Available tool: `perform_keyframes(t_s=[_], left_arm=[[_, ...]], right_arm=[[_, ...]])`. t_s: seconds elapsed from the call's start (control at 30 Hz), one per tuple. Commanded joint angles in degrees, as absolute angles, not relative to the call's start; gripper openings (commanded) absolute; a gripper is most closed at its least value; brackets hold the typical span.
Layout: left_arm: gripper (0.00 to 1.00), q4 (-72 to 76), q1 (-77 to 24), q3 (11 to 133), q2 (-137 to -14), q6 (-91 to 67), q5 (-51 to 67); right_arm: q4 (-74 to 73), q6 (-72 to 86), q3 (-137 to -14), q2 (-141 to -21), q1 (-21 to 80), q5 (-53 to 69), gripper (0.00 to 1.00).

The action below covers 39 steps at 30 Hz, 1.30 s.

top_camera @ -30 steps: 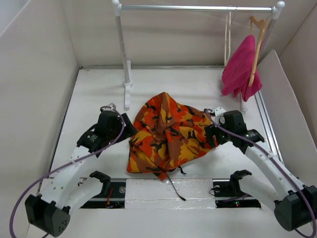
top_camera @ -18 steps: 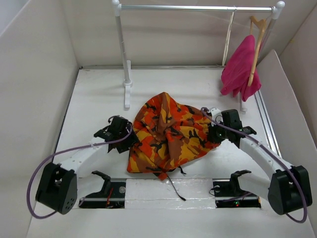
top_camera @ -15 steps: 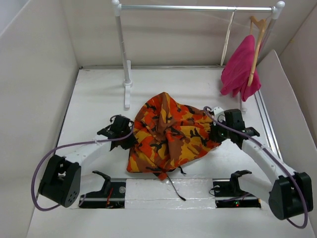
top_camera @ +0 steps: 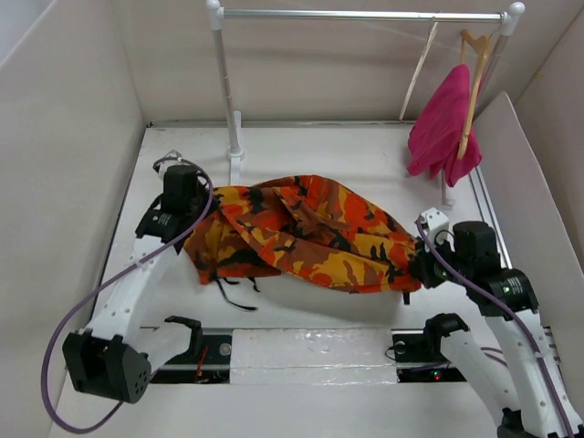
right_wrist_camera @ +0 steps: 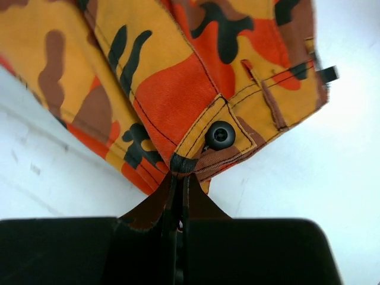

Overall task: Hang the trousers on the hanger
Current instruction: Flatten out the trousers at the center of the board.

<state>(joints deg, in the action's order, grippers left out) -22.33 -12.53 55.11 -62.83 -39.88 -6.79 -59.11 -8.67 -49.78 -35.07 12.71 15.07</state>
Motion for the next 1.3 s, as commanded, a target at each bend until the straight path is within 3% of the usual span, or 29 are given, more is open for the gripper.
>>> perform_keyframes(t_s=[0.0, 0.07, 0.1, 0.13, 0.17, 0.2, 0.23, 0.27, 0.37, 0.53, 0.6, 0.8, 1.0, 1.07, 1.2, 1.23, 1.27], left_arm=[[0.00, -30.1, -12.4, 55.0, -59.0, -35.9, -9.2], [0.15, -31.9, -12.4, 50.0, -56.5, -36.6, -7.2], [0.17, -32.4, -12.4, 48.6, -55.6, -36.9, -7.3], [0.21, -33.3, -12.4, 47.6, -53.5, -37.4, -8.0], [0.38, -34.0, -12.4, 46.8, -52.5, -37.9, -9.0], [0.48, -34.4, -12.4, 47.3, -51.5, -38.1, -10.1], [0.52, -35.4, -12.4, 48.2, -49.8, -38.5, -12.6], [0.62, -35.5, -12.4, 50.9, -49.1, -38.7, -13.8], [0.67, -33.5, -12.4, 57.6, -49.6, -35.8, -15.1], [0.68, -28.7, -19.5, 64.5, -62.6, -32.7, -14.5], [0.71, -25.3, -19.7, 66.1, -70.9, -33.0, -17.1], [0.81, -20.7, -17.4, 65.6, -77.9, -31.1, -10.8], [0.79, -19.3, -20.7, 64.6, -85.7, -30.8, -5.7], [0.68, -16.4, -20.7, 58.6, -84.8, -32.1, -3.4], [0.47, -13.4, -20.7, 49.6, -80.5, -35.1, -2.7], [0.39, -13.2, -20.7, 48.0, -78.0, -35.7, -3.8], [0.29, -13.1, -20.7, 46.7, -76.6, -36.2, -4.1]], right_arm=[[-72.9, -11.5, -48.0, -33.7, 12.2, 18.8, 0.00], [-76.7, -16.9, -44.5, -33.9, 12.2, 24.2, 0.00], [-77.8, -18.3, -42.9, -33.8, 12.8, 24.9, 0.00], [-78.7, -18.4, -41.2, -33.5, 13.9, 23.6, 0.09], [-78.4, -18.0, -40.8, -33.1, 14.7, 23.7, 0.25], [-77.6, -17.1, -40.9, -33.0, 15.3, 23.6, 0.43], [-76.0, -15.7, -42.4, -33.1, 15.8, 22.6, 0.68], [-75.2, -15.4, -44.0, -35.0, 15.8, 22.2, 0.74], [-68.9, -12.8, -51.0, -40.1, 15.8, 16.3, 0.85], [-49.5, -11.5, -49.8, -49.7, 9.1, 7.7, 0.86], [-38.7, -6.9, -48.3, -56.0, 0.6, 6.8, 0.85], [-30.0, -4.1, -41.8, -62.1, -10.5, 9.3, 0.86], [-23.3, -2.9, -36.7, -68.6, -17.7, 12.4, 0.88], [-22.2, -1.9, -35.6, -70.5, -18.4, 16.4, 0.88], [-16.9, 2.1, -30.2, -70.6, -19.6, 21.2, 0.77], [-11.9, 4.5, -28.5, -70.1, -20.6, 26.1, 0.54], [-9.3, 5.6, -26.6, -70.0, -22.0, 29.3, 0.40]])
